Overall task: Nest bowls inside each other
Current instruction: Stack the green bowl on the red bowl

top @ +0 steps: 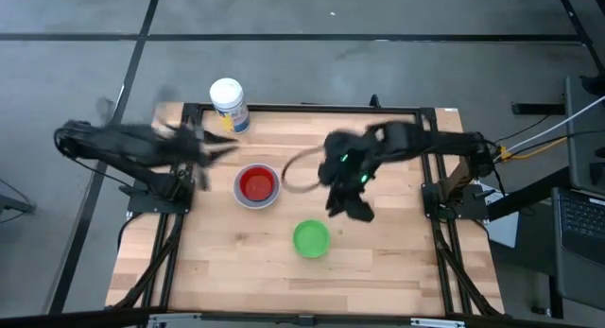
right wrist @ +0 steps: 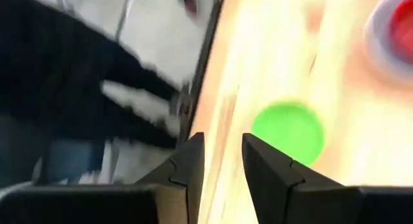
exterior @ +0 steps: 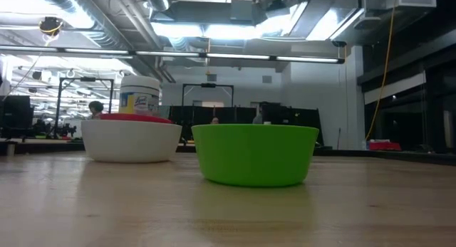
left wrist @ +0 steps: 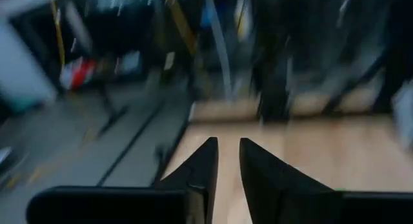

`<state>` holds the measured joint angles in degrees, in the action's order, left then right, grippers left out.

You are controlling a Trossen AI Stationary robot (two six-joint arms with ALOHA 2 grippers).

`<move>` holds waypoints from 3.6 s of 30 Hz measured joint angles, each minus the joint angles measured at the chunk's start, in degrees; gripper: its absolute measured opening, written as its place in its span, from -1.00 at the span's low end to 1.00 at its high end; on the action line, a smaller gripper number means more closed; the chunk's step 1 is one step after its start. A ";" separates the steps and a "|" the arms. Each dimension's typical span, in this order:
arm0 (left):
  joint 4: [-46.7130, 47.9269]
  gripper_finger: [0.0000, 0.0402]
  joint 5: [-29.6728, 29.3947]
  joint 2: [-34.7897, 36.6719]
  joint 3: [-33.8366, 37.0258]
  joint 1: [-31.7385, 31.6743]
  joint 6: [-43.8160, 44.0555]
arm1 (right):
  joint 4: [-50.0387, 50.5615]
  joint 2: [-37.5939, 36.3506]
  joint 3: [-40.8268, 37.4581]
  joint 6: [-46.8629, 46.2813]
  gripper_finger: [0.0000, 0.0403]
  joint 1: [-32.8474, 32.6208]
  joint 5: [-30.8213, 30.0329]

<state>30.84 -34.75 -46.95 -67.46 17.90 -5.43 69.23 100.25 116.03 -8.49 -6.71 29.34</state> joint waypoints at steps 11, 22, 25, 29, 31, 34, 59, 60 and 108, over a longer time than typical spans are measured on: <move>-1.11 -0.70 10.80 0.56 -7.39 5.32 -2.58 | -26.94 -0.01 -27.46 -7.55 -0.31 -0.88 3.66; 9.41 -0.71 11.95 -6.49 -11.68 5.70 2.98 | -34.89 3.64 -37.62 -10.23 -0.12 1.23 1.10; 23.29 -0.74 12.92 -7.11 -10.21 5.70 12.51 | -34.71 2.21 -37.44 -10.44 -0.10 2.19 1.47; 24.63 -0.78 21.34 -6.35 0.21 6.01 23.16 | -35.85 -3.34 -37.40 -10.96 -0.14 4.17 1.78; 18.41 -0.80 25.53 -4.87 6.78 7.24 27.27 | -38.64 -7.42 -37.40 -11.84 -0.17 4.80 1.96; 6.09 -0.82 27.50 -4.20 15.53 8.81 30.18 | -46.66 -15.17 -37.27 -14.10 -0.20 5.32 1.88; -8.95 -0.49 49.91 -48.93 4.54 -11.63 8.92 | -53.37 -35.26 -37.23 -19.07 -0.21 3.49 -4.26; -7.91 -0.49 49.89 -50.22 3.53 -11.85 7.59 | -53.33 -35.51 -37.23 -18.70 -0.21 3.51 -4.26; -20.40 -0.49 52.02 -66.31 -1.93 -15.02 8.72 | -52.29 -39.57 -37.29 -19.73 -0.18 3.49 -2.69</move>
<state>10.44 17.28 -113.26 -69.38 2.87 3.29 16.94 60.69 78.74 -28.22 -3.22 26.65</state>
